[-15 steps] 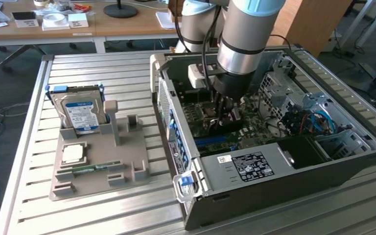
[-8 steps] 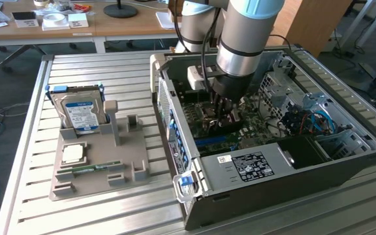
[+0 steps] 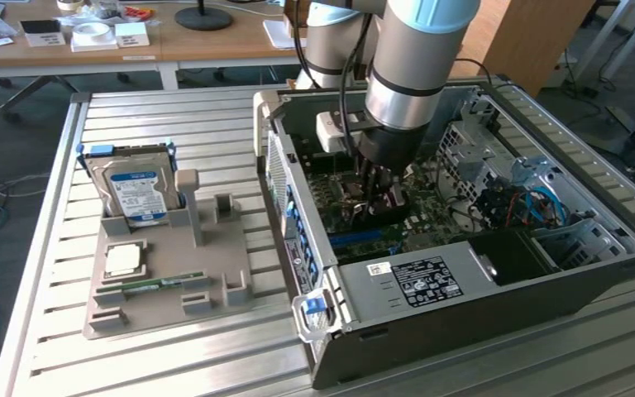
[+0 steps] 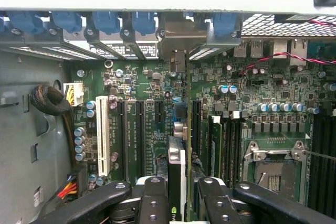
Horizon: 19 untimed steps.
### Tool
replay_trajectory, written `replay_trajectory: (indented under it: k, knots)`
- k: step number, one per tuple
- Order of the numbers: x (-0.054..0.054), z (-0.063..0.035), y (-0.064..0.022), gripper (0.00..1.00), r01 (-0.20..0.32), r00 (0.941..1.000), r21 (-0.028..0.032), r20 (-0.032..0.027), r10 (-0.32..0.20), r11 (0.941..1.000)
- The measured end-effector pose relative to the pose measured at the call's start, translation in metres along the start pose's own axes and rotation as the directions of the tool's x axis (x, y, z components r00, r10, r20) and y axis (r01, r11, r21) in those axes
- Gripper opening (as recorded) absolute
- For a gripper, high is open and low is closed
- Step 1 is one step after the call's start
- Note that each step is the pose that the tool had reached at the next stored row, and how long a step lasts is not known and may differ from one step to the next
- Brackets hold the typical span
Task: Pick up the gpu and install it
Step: 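Insert the gpu into the slot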
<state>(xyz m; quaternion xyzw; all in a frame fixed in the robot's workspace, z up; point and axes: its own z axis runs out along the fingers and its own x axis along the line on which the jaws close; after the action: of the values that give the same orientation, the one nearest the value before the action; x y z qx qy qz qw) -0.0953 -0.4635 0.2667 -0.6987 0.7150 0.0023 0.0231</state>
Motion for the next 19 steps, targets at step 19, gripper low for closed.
replay_trajectory:
  k: [19]
  knots:
    - [0.0,0.0012,-0.0015,0.27,0.0,1.0,-0.0085,-0.0052,0.0,1.0]
